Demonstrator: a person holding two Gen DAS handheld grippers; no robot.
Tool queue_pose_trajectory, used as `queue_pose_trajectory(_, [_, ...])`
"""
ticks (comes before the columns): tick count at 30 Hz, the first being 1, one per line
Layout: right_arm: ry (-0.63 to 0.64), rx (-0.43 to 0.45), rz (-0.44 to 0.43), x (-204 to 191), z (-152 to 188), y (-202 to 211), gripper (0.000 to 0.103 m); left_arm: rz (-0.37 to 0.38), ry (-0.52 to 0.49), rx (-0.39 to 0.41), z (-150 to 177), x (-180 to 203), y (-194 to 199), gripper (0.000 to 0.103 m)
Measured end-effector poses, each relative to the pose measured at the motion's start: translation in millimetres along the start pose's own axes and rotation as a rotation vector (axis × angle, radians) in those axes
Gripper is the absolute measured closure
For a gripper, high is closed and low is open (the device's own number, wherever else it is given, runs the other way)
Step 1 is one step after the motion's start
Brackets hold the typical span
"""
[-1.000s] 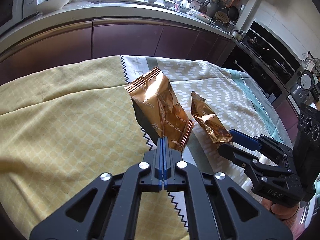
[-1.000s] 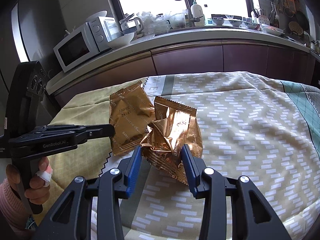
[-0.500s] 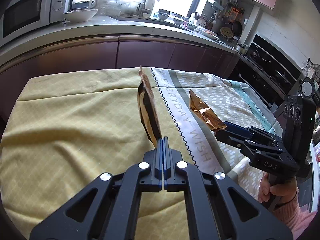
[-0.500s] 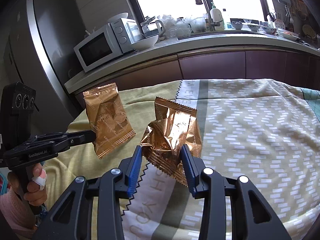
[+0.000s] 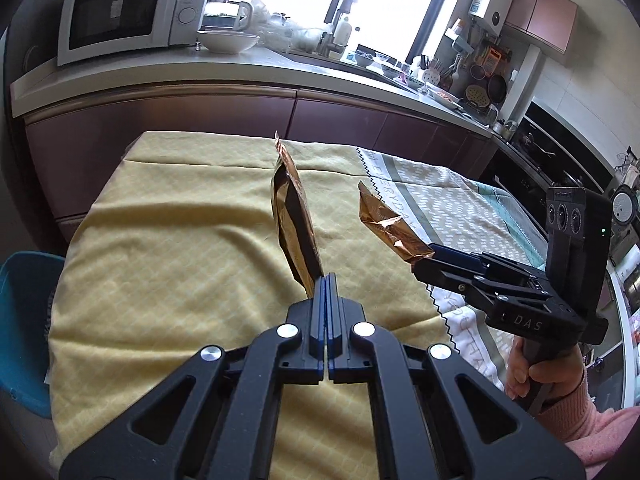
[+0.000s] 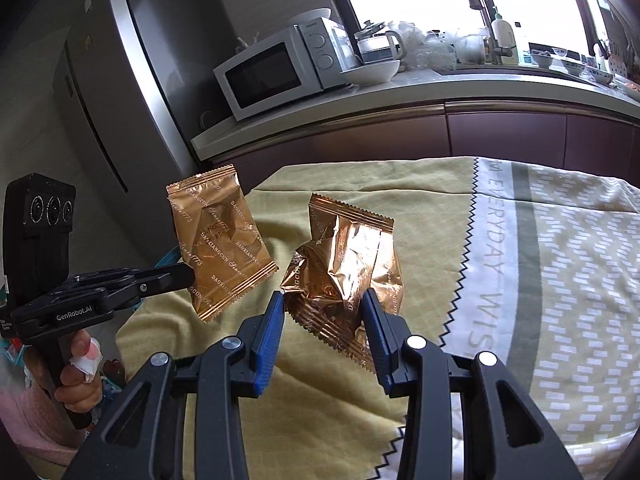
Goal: Collect trash
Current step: 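Carry both copper wrappers over the blue bin with both tools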
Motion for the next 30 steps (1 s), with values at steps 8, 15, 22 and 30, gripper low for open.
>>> queue_pose_trajectory(8, [0.025,-0.017,-0.07,-41.8,5.5,-9.1,0.065,-0.045,0.034,0.033,8.4,-27.7,42.0,0.102])
queue_pose_trajectory(15, [0.047,-0.033,-0.114,-72.4,9.4,-18.1,0.065,-0.084,0.05,0.06,8.9,-46.5,69.4,0.102])
queue_pose_trajectory(22, [0.063,-0.049,-0.157,-97.1,11.9,-26.2,0.065,-0.123,0.067,0.081,7.6,-65.6,91.0,0.102])
queue_pose_trajectory(30, [0.087,-0.065,-0.197,-121.6,12.6,-35.8,0.065,-0.158,0.084,0.106,4.6,-83.0,111.0,0.102])
Point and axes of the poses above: each gripper's, at about its wrist camera, not at the fingertips, and y roughly against the way its jaws point, x to its right, z to its underside, the point moved 9 cm from there along -y, roughly the way its jaws point, and after that the axes turned 14 degrees about x, right-handed, at the moved point
